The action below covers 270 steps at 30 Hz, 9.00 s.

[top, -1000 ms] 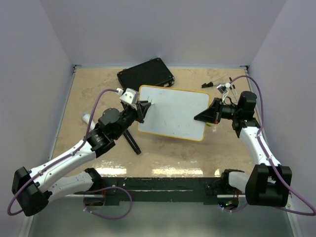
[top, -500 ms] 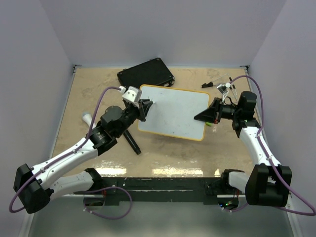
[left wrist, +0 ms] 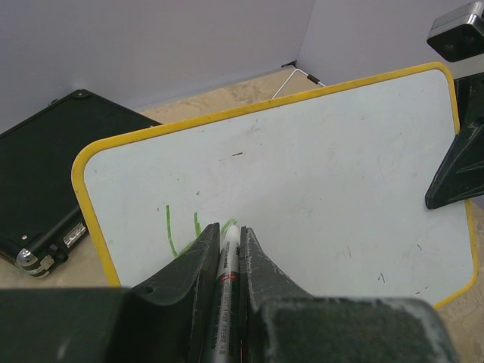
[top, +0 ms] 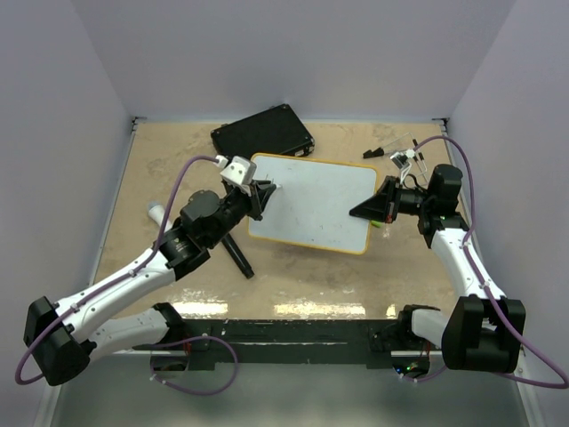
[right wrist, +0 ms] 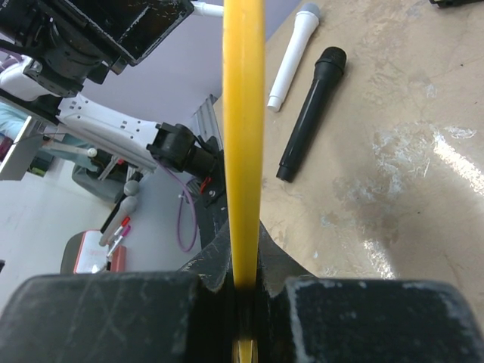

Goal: Write a sentence on the whiteboard

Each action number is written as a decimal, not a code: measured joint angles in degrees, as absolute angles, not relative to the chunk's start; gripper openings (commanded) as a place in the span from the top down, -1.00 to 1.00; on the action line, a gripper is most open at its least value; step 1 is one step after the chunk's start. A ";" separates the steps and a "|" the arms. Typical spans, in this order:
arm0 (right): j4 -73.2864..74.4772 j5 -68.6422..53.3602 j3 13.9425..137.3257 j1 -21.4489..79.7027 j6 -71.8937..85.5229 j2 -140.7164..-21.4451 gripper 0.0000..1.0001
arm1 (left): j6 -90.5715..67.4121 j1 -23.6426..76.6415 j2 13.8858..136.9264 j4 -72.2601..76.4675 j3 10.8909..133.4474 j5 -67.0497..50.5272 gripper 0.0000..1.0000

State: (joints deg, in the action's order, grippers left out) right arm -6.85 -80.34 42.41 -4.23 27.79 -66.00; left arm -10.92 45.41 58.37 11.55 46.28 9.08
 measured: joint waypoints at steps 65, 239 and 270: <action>-6.85 -80.53 42.41 -4.23 27.79 -66.00 1.00 | -10.35 43.99 61.34 11.05 50.06 4.89 1.00; -6.79 -80.01 42.44 -4.23 27.44 -66.04 1.00 | -12.93 43.92 63.94 6.96 52.58 -0.08 1.00; -6.81 -80.34 42.44 -4.23 27.42 -66.04 1.00 | -16.08 43.88 60.88 8.21 53.15 -7.35 1.00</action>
State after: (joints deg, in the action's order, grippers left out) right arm -6.81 -80.34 42.44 -4.23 27.42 -66.04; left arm -16.08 43.88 60.88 8.21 53.15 -7.35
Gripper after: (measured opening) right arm 0.058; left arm 0.166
